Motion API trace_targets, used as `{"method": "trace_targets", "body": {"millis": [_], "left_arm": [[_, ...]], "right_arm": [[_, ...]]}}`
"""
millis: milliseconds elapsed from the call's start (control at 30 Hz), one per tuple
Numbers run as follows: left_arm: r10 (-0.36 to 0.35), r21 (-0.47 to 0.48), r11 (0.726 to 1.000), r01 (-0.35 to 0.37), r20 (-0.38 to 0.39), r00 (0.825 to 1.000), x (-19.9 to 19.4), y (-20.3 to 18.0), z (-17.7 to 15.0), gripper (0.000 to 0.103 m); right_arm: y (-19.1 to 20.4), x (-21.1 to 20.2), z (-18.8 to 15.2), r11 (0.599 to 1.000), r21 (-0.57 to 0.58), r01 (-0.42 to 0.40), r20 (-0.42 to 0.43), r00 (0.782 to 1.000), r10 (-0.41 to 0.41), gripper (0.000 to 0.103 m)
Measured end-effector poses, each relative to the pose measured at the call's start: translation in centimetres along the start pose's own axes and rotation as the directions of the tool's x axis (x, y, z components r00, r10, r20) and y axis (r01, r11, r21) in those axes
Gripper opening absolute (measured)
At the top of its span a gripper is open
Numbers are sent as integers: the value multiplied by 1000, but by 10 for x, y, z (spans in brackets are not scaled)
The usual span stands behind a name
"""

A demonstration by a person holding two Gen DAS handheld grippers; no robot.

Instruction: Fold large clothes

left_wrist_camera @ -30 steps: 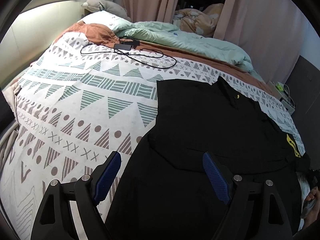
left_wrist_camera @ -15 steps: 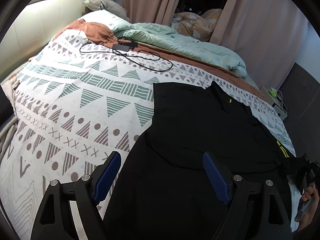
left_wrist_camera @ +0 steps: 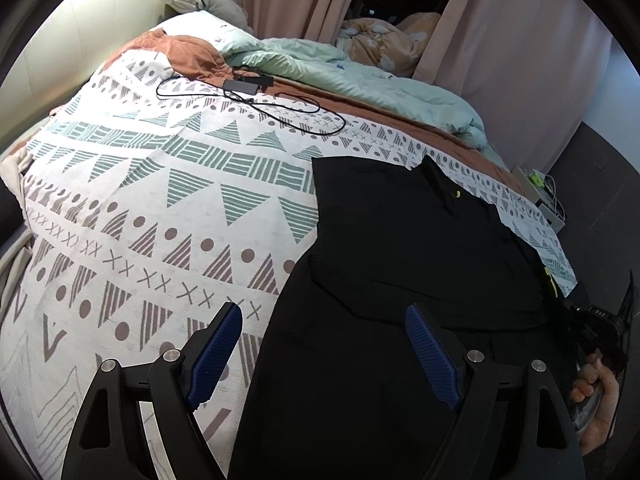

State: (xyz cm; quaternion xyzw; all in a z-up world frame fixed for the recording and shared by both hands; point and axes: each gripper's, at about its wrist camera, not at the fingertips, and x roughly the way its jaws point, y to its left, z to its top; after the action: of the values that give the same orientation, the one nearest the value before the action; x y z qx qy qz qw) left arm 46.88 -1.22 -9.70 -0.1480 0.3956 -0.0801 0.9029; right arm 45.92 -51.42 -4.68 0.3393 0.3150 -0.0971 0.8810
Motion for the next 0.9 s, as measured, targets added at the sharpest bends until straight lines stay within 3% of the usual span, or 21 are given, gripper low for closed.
{"method": "trace_targets", "body": {"millis": [100,167,233,433,633,733,900], "left_arm": [[-5,-26,1000,6,15,1000,-8,10,5,85],[-9,-49,999,10,23,1000,-12,15,7,85],[-11,-64,998,12,24,1000,-13,18,7,85],[-30,-66,997,30,1,1000,-8,13,4,85],[-25,-11,1000,24,-5,1000,-4,-2,1,85],[-22,3,1000,22,-11,1000,0,-8,-2,85],[-15,9,1000,15,-12,1000,6,-14,-3,85]], "right_arm": [[-3,23,-11,996,20,84,-95,992,-82,10],[-9,25,-16,997,44,65,-121,991,-59,41],[-12,17,-16,997,62,55,-109,993,-48,57],[-28,-32,-9,996,91,23,-2,1000,-23,63],[-95,-77,-4,969,244,26,83,995,-48,64],[-137,-95,-2,937,344,54,113,989,-98,64],[-195,-113,-7,870,492,30,128,986,-106,64]]}}
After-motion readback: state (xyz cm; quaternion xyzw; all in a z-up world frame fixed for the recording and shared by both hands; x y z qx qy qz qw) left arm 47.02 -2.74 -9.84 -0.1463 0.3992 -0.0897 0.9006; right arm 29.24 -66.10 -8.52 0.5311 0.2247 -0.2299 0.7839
